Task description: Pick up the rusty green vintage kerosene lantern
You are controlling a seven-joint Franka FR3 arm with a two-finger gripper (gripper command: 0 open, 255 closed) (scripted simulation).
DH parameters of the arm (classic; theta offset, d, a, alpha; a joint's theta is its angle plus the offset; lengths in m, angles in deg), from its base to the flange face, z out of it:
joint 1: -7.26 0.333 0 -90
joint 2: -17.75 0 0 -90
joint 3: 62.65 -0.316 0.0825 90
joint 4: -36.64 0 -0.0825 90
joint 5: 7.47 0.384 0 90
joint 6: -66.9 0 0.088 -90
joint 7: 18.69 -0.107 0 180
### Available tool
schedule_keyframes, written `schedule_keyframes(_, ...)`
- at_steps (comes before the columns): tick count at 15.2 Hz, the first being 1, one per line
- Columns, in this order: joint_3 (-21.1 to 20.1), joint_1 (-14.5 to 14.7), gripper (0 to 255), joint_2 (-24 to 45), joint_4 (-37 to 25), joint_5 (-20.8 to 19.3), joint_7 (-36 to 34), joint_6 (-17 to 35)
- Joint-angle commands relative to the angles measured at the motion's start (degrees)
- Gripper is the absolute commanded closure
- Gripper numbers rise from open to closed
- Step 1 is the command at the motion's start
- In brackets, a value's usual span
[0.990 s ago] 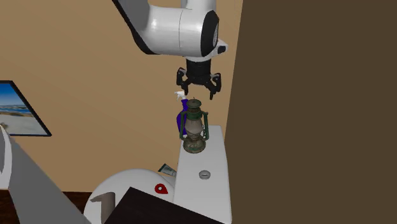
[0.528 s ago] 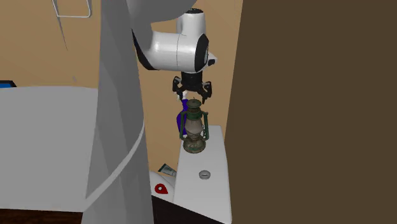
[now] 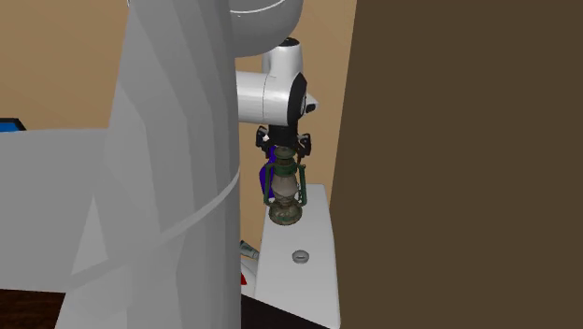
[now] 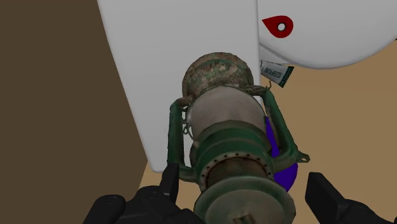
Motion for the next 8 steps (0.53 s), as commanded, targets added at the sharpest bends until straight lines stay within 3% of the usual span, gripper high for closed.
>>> schedule_keyframes(1,0.02,0.06,0,0.4,-0.08,-0.05,-0.06,0.36)
schedule_keyframes(2,0.02,0.03,255,0.35,-0.08,-0.03,-0.02,0.32)
schedule_keyframes(8,0.02,0.0,255,0.36,-0.08,-0.01,0.02,0.33)
